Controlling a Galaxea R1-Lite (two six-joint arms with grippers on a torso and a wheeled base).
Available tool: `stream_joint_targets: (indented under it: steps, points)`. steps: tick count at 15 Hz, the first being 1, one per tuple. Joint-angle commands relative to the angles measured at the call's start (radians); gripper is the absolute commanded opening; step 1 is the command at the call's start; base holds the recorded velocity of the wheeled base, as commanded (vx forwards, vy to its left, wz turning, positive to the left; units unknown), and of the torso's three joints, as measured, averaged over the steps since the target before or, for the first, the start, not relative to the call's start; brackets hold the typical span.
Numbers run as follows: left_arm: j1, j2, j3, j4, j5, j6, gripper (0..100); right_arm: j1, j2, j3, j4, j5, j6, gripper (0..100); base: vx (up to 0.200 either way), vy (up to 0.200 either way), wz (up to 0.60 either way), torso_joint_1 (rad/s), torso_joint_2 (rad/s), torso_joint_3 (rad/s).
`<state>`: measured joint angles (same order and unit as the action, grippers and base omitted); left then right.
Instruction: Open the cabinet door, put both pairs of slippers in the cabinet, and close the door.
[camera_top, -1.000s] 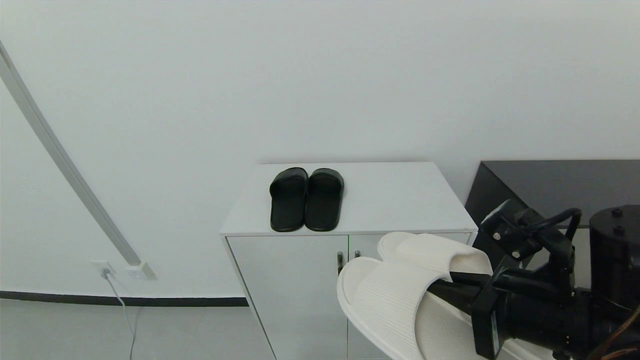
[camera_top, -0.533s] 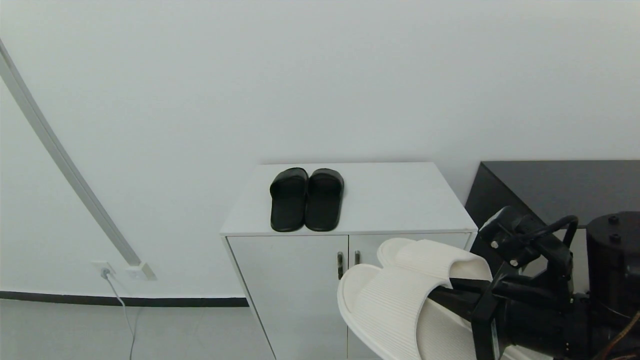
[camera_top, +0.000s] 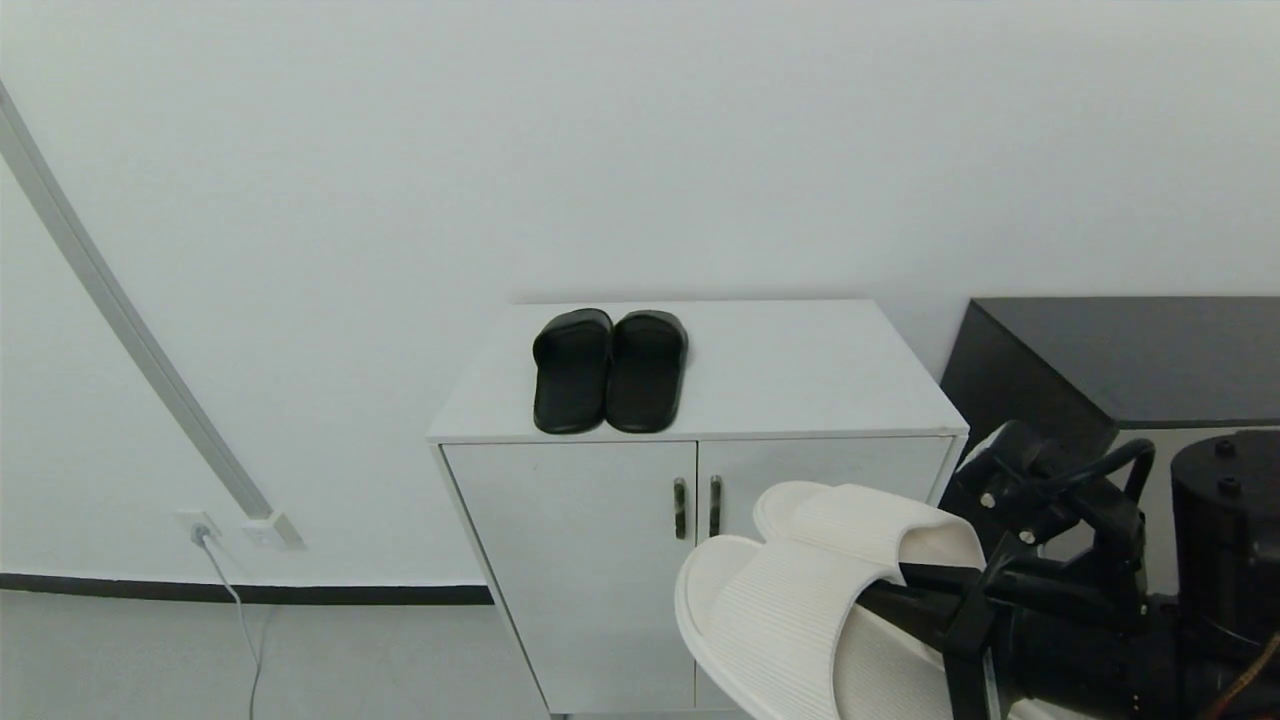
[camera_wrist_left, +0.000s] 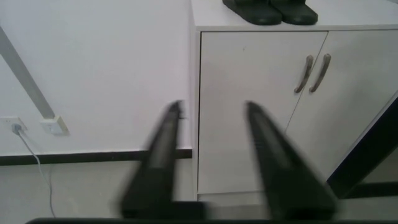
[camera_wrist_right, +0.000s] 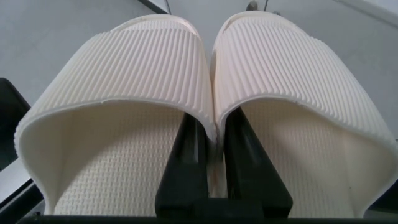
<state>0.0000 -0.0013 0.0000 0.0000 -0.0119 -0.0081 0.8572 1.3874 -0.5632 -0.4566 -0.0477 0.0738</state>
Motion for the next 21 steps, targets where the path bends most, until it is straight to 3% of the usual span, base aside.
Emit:
stream_joint_targets:
  steps: [1,21]
  points:
    - [0.000,0.001,0.000,0.000,0.000,0.000,100,0.002,0.002,0.005,-0.001,0.000,-0.008,0,0.000,0.000,0.00,-0.217,0.51,0.286]
    - [0.000,0.001,0.000,0.000,0.000,0.000,100,0.005,0.007,0.025,-0.002,0.003,-0.035,0,0.000,0.000,0.00,-0.184,0.51,0.325]
